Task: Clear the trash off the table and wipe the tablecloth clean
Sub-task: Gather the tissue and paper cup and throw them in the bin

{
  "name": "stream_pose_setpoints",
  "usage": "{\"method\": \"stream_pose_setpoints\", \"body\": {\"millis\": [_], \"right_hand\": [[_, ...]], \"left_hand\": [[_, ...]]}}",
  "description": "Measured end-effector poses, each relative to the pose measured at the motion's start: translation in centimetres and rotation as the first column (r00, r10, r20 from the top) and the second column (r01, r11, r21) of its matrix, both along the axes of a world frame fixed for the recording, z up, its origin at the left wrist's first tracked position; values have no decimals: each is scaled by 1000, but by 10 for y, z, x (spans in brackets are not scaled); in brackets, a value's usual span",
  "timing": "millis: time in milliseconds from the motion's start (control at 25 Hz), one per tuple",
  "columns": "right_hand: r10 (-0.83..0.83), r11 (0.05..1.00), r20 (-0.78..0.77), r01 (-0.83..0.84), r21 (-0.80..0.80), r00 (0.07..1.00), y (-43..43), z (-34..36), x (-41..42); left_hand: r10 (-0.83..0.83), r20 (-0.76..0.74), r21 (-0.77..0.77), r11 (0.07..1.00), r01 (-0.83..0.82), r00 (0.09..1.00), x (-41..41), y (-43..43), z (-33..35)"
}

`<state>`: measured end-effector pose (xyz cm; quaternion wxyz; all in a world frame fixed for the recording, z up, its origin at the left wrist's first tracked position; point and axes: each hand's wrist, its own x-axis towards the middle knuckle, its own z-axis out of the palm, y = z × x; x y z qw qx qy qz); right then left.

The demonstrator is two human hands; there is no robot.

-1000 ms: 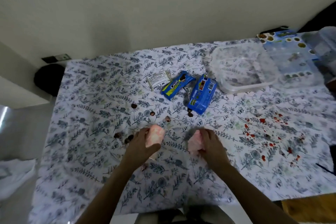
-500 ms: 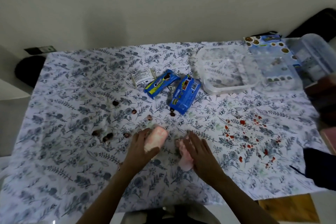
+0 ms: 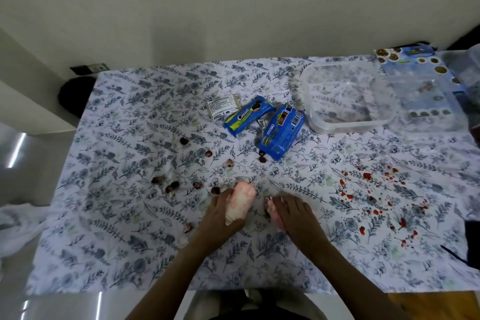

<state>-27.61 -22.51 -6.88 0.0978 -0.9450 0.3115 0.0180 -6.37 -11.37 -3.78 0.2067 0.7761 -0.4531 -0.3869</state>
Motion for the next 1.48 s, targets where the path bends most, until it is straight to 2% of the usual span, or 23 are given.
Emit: {"method": "stream_pose_setpoints", "body": {"millis": [160,240,360,480,600,760,920,1040,1400,1480], "right_hand": [[-67,997,60,65,37,996,2,0,4],[-146,982,82,135,134,986,2,3,4],[-320,910,109,273,312,941,-3,17,9],[-424,853,142,342,394,894,-8,32,19],[-461,820,153,354,449,874,-8,42,37],[-431,825,178,307,476,885,8,56,89],[-329,855,198,202,477,923,51,66,170],[-263,853,198,131,505,944,103,69,242],[-217,789,122,101,606,968,282,72,413],[-184,774,101,81,628,978,304,77,438]], "left_hand": [[80,-82,-4,997,-81,993,-3,-3,8],[145,-176,-2,989,-148,974,-3,-6,16],[220,-240,11,975,-224,945,2,-5,21],[343,-351,57,936,-346,871,12,-1,26],[447,-395,112,891,-440,803,25,5,40],[514,-438,103,844,-527,738,56,34,54],[614,-463,89,749,-656,639,105,94,63],[683,-459,90,672,-735,568,153,164,67],[748,-542,92,506,-858,383,291,352,50],[759,-576,132,452,-882,303,310,372,44]]}}
